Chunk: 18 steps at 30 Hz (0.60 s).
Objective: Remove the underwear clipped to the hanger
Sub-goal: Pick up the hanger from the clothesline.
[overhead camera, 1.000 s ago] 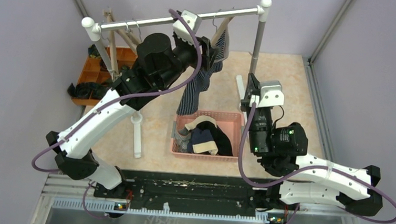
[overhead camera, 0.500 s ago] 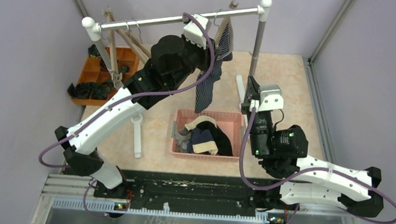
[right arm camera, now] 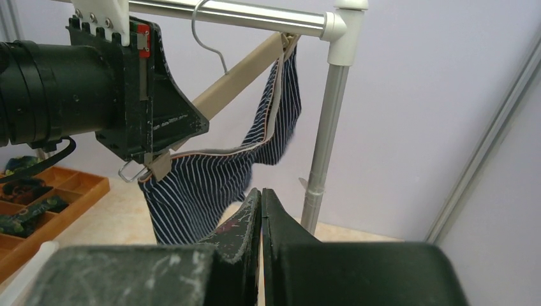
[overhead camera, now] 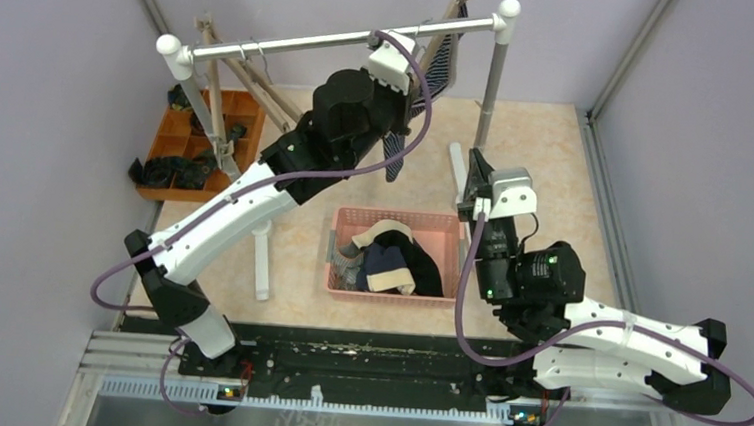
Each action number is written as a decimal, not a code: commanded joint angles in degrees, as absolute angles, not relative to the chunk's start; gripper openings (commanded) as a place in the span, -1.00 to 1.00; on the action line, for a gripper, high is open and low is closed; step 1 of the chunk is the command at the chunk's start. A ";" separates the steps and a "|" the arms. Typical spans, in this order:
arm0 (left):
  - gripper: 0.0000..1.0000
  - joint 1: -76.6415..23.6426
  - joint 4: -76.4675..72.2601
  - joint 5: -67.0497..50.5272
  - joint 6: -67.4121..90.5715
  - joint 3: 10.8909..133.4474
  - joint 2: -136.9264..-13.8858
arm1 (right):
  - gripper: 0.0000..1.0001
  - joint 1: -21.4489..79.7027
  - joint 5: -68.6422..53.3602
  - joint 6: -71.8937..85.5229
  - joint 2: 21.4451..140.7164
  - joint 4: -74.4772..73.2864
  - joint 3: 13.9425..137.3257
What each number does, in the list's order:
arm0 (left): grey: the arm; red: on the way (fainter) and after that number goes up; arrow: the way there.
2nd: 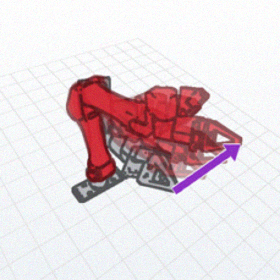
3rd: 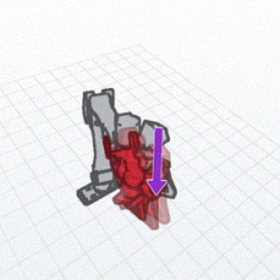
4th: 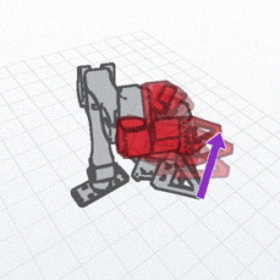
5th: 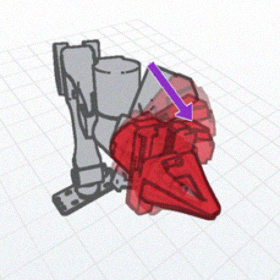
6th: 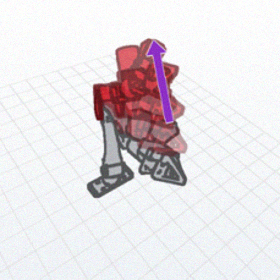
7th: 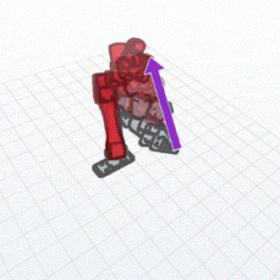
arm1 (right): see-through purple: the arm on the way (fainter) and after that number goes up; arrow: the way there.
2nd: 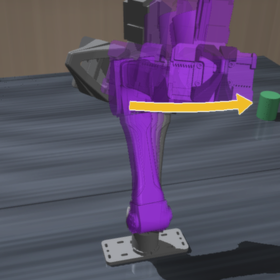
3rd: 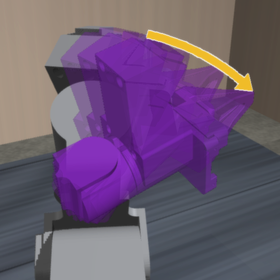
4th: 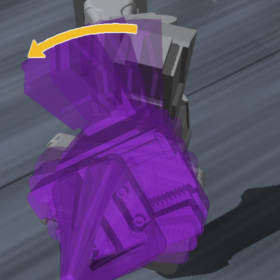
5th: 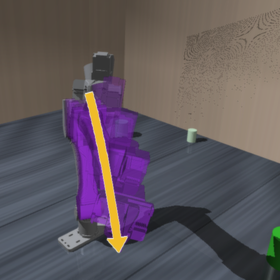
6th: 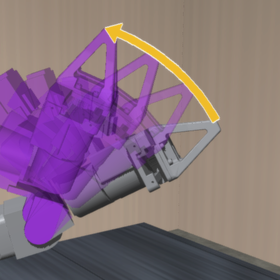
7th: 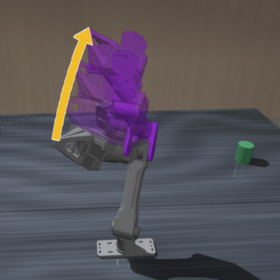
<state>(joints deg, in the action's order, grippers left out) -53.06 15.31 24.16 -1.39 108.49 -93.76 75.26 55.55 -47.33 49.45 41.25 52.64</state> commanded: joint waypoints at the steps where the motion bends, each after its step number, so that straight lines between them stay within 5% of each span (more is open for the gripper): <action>1: -1.00 -53.35 7.34 25.67 -2.25 103.17 -90.52 | -1.00 75.67 54.32 -46.73 48.34 43.34 52.40; 10: -1.00 -53.35 -5.66 22.53 -4.07 94.87 -83.72 | -1.00 75.67 54.09 -46.62 48.74 42.89 51.93; 18: -0.99 -53.36 -1.10 22.01 -3.82 97.90 -81.58 | -1.00 75.67 54.32 -47.73 49.30 44.64 51.48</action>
<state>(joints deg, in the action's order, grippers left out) -53.12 -0.01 23.05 -3.79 94.70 -84.23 75.26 55.16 -47.42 49.34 41.56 51.31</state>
